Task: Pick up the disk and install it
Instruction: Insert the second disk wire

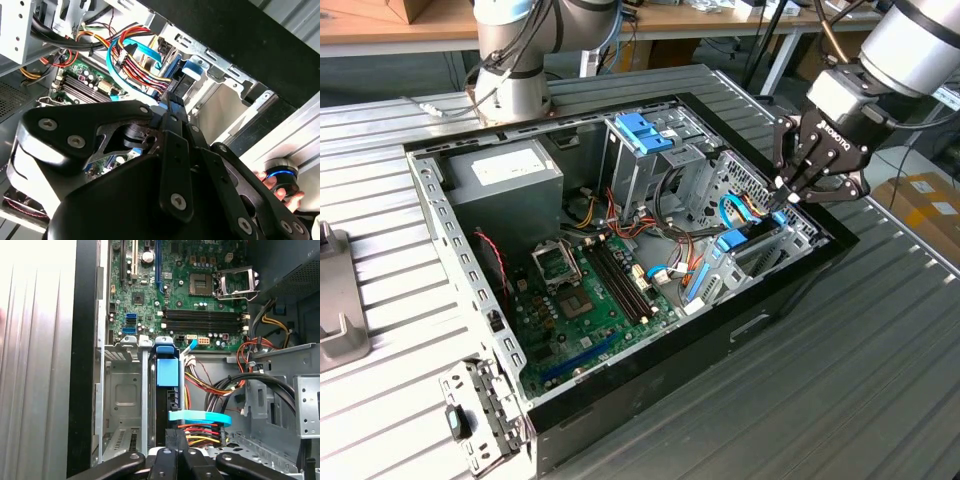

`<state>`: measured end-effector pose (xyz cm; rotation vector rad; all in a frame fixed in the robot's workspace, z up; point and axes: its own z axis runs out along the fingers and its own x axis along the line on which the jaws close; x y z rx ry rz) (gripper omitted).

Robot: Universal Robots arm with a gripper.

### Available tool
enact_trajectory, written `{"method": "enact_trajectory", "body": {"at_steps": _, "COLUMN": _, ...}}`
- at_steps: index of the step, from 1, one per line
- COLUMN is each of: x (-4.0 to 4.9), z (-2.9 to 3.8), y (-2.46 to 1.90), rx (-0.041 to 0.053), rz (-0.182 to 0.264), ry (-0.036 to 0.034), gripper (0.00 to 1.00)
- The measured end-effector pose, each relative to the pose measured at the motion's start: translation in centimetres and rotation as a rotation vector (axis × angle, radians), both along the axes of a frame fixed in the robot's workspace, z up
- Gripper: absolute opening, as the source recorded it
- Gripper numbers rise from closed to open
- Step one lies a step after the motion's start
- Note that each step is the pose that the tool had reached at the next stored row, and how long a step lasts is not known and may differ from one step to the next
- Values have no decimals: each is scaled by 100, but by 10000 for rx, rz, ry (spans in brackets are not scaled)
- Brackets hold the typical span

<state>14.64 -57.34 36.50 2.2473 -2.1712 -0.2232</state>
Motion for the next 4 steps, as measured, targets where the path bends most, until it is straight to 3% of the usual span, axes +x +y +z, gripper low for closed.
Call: {"method": "enact_trajectory", "body": {"at_steps": 4, "x": 0, "z": 2, "y": 0, "rx": -1, "rz": 0, "ry": 0, "gripper": 10}}
